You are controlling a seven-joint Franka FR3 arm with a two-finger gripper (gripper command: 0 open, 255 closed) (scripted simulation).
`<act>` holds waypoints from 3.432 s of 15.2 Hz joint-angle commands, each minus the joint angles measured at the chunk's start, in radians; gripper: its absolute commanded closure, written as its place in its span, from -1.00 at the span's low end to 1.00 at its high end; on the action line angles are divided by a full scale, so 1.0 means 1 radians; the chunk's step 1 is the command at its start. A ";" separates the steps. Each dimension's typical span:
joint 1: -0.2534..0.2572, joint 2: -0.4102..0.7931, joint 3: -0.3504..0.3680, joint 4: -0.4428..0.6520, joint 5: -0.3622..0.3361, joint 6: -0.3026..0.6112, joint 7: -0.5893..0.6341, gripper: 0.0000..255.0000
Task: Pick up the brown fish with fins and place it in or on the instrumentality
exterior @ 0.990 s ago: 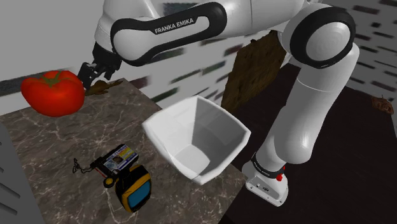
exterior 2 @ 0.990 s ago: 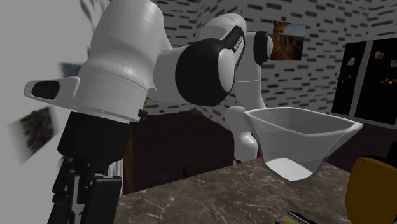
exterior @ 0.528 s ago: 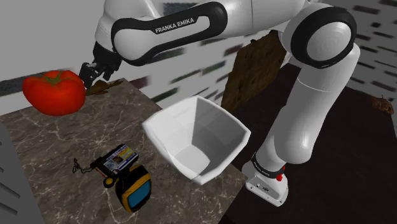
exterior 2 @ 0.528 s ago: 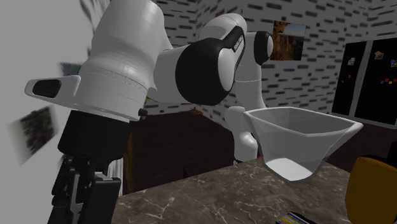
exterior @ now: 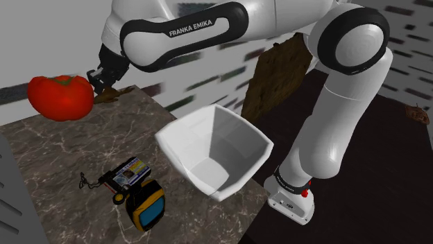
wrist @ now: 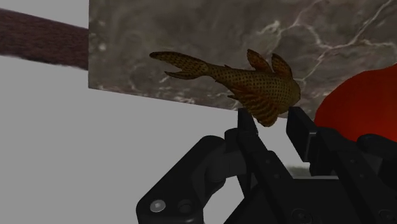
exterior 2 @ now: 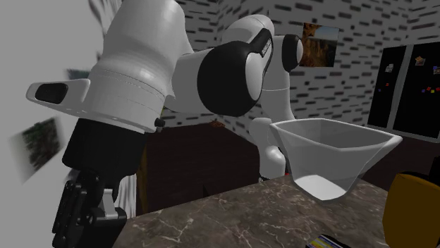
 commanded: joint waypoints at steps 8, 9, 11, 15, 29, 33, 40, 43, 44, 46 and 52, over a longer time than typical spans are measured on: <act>-0.001 -0.003 0.003 0.060 0.006 -0.114 -0.004 1.00; -0.001 -0.006 0.003 0.070 0.006 -0.127 -0.003 1.00; -0.002 -0.010 0.003 0.092 0.006 -0.153 -0.001 1.00; -0.002 -0.016 0.002 0.138 0.005 -0.205 0.003 1.00; 0.002 -0.007 0.003 0.338 -0.009 -0.395 0.022 1.00; 0.005 0.006 0.003 0.409 -0.016 -0.453 0.029 1.00; 0.014 0.042 0.005 0.553 -0.032 -0.562 0.043 1.00; 0.012 -0.044 0.010 0.449 -0.012 -0.541 0.051 1.00; 0.011 -0.087 0.013 0.396 -0.002 -0.528 0.055 1.00; 0.014 -0.168 0.017 0.300 0.018 -0.509 0.062 1.00; 0.038 -0.390 0.030 0.065 0.072 -0.485 0.093 1.00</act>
